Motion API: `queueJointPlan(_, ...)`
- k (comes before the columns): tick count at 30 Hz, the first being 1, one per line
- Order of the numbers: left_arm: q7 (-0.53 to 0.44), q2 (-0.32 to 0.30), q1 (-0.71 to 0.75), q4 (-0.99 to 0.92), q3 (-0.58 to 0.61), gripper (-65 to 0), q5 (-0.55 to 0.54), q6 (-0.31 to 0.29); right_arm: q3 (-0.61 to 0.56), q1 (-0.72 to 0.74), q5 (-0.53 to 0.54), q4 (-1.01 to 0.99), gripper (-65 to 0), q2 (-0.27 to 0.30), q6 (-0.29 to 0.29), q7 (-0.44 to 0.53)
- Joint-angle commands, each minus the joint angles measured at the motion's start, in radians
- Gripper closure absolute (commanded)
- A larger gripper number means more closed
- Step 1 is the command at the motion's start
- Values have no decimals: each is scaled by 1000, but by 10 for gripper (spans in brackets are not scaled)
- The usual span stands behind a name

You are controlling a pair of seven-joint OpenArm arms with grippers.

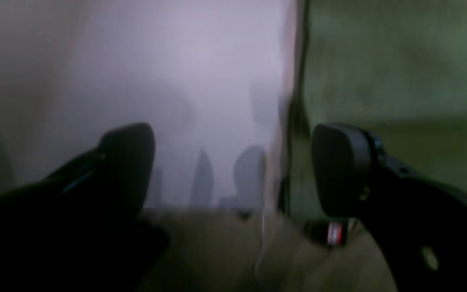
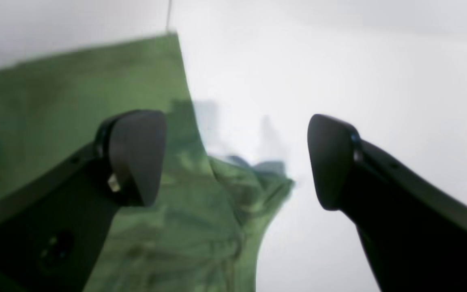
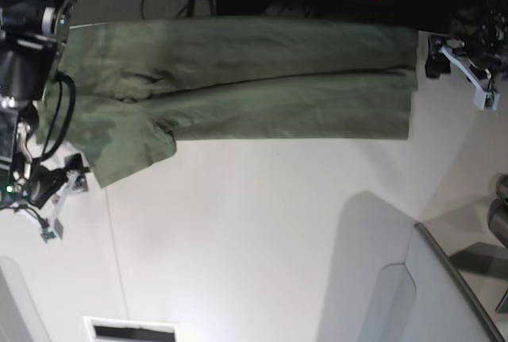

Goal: Layout the t-shirt on the table in an organized manner, then fold the t-shirt properly
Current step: 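Release the shirt and move the right gripper to the strip's end, then grasp the strip's end with the right gripper and fold it inward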

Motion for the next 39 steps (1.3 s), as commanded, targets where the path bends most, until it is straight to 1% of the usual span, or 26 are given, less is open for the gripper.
queueJointPlan(1,-28,-22,4,21,-5,-528,-23,-19,5,47,-2,-45,-518,20,3,31)
queueJointPlan(5,-28,-21,16,17,-6,-444,-23,-44,4,143,-2,-298,-518,26,6,158)
queueJointPlan(8,-28,-16,15,17,-6,-397,-23,-44,4,198,-2,-453,-518,27,8,241)
queueJointPlan(10,-28,-14,10,15,-5,-380,-23,-44,4,218,-2,-529,-518,27,8,278)
queueJointPlan(12,-28,-13,7,15,-5,-380,-23,-44,4,225,-2,-570,-518,24,8,307)
queueJointPlan(16,-28,-13,4,15,-5,-380,-23,-44,4,220,-2,-578,-518,21,8,348)
queueJointPlan(22,-28,-13,4,14,-3,-380,-23,-44,4,217,-2,-579,-509,20,0,351)
queueJointPlan(23,-28,-13,4,14,-2,-380,-23,-44,5,211,-2,-579,-485,20,0,348)
queueJointPlan(24,-28,-13,4,14,0,-380,-23,-42,5,209,-2,-579,-440,17,0,348)
queueJointPlan(27,-28,-13,2,14,0,-380,-23,-42,4,206,-7,-579,-266,-8,0,347)
queueJointPlan(29,-28,-13,-7,14,2,-380,-23,-42,4,206,-8,-579,-173,-11,0,345)
queueJointPlan(32,-28,-13,-17,-5,2,-380,-23,-42,4,206,-8,-579,0,-17,-1,345)
queueJointPlan(37,-28,-13,-19,-35,2,-378,-23,-42,4,209,-8,-570,0,-17,-1,342)
queueJointPlan(39,-28,-13,-19,-35,2,-372,-23,-42,4,205,-8,-527,0,-17,0,302)
